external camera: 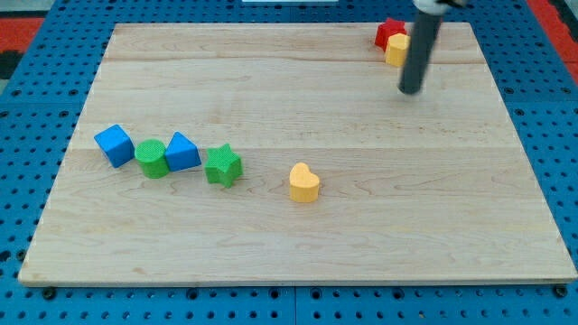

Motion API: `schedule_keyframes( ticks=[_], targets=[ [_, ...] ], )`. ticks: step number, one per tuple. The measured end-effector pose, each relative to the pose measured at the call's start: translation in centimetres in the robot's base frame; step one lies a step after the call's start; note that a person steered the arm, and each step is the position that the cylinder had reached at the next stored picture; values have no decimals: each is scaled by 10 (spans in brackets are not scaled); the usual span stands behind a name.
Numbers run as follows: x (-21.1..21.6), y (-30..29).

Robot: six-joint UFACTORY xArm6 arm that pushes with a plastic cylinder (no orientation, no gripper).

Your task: Move the yellow heart towards the group of blocks

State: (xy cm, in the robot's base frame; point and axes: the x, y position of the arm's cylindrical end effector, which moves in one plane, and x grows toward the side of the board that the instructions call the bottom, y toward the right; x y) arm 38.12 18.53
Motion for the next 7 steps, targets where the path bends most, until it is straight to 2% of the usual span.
schedule_keyframes(
  ticks=[1, 2, 3, 4, 5, 6, 7],
  targets=[
    [113, -23],
    [193, -76],
    [175, -162],
    [109, -141],
    [97, -129],
    [155, -134],
    [145, -203]
  ],
)
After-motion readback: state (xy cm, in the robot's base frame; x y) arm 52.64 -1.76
